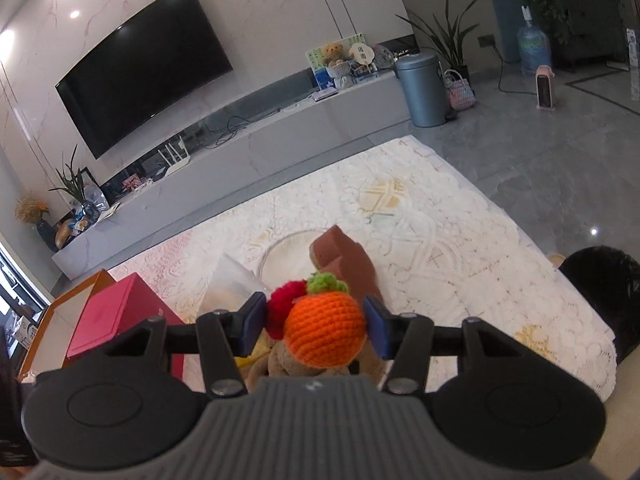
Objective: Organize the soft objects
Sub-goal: 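Lower the left tool onto the brown plush teddy and close on it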
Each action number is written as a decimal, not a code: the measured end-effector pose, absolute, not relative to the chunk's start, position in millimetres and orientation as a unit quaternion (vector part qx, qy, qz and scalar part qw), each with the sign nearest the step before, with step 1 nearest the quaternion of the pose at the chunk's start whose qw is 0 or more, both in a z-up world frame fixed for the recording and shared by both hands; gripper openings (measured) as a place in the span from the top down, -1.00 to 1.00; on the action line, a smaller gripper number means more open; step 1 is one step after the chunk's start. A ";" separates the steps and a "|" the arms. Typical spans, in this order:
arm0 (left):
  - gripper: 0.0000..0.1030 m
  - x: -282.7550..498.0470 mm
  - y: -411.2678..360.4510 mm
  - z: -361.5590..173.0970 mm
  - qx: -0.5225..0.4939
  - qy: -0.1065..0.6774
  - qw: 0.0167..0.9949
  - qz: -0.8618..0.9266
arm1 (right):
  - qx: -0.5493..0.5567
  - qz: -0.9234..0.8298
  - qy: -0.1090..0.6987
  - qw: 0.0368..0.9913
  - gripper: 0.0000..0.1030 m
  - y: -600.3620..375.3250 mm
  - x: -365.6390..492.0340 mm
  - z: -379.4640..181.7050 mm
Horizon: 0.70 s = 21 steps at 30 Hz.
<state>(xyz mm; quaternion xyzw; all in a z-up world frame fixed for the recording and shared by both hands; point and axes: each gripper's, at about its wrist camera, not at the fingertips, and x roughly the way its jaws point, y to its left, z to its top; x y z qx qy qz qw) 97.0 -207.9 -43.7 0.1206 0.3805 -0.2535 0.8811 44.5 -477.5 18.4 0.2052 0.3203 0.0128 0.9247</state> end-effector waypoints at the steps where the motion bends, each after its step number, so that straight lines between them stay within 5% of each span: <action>1: -0.77 99.6 -211.2 -46.7 0.111 0.387 0.878 -0.259 | 0.207 0.015 0.322 0.924 -0.02 -478.1 45.1 16.6; 21: -0.76 144.7 -298.3 -74.0 0.050 0.507 0.831 -0.225 | 0.254 -0.047 0.318 0.912 -0.02 -525.8 28.4 -0.8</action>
